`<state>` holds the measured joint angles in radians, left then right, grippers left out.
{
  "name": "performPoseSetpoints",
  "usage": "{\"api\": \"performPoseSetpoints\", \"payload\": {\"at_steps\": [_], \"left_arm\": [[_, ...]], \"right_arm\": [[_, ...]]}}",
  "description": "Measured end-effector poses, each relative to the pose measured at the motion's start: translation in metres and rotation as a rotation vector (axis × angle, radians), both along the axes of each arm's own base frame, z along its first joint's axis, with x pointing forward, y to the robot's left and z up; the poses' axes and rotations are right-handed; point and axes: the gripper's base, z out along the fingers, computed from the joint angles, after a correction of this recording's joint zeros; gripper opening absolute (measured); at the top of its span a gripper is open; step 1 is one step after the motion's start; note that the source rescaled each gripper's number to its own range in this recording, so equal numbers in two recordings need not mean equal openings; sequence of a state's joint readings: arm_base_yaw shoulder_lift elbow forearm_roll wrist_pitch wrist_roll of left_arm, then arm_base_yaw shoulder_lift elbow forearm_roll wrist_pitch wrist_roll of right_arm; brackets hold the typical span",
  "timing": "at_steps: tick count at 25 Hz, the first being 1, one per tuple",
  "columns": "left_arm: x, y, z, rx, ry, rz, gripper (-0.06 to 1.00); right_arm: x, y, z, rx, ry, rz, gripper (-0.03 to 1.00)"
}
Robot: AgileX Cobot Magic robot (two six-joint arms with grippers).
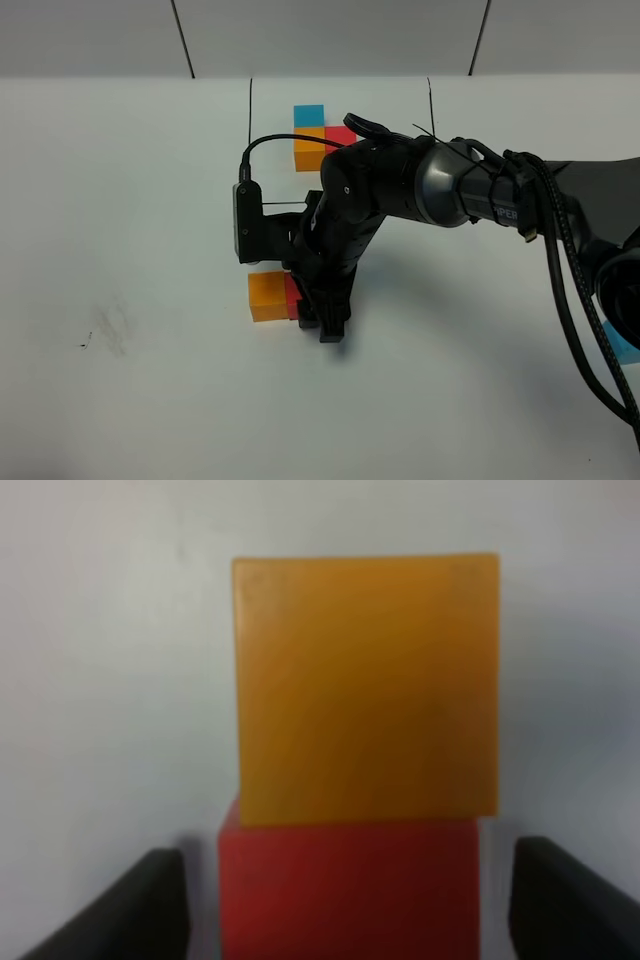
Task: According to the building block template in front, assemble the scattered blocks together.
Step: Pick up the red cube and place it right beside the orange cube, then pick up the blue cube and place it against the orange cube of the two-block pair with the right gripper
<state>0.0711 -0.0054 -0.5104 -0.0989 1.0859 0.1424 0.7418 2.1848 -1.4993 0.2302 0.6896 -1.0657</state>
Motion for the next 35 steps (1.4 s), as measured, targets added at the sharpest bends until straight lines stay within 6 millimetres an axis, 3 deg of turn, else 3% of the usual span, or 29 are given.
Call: {"api": "performPoseSetpoints", "payload": {"at_steps": [9,20,27,35], "left_arm": [[0.000,0.000,0.000,0.001,0.000,0.000,0.00],[0.000,0.000,0.000,0.001,0.000,0.000,0.00],[0.000,0.000,0.000,0.000,0.000,0.000,0.00],[0.000,0.000,0.000,0.000,0.000,0.000,0.00]], "right_arm": [[0.004,-0.006,0.001,-0.056,-0.024,-0.069,0.69],[0.003,-0.019,0.053,-0.069,-0.112,-0.104,0.69],[0.008,-0.045,0.089,-0.109,-0.160,-0.226,0.69],[0.016,-0.096,0.111,-0.171,-0.078,-0.455,0.69]]}}
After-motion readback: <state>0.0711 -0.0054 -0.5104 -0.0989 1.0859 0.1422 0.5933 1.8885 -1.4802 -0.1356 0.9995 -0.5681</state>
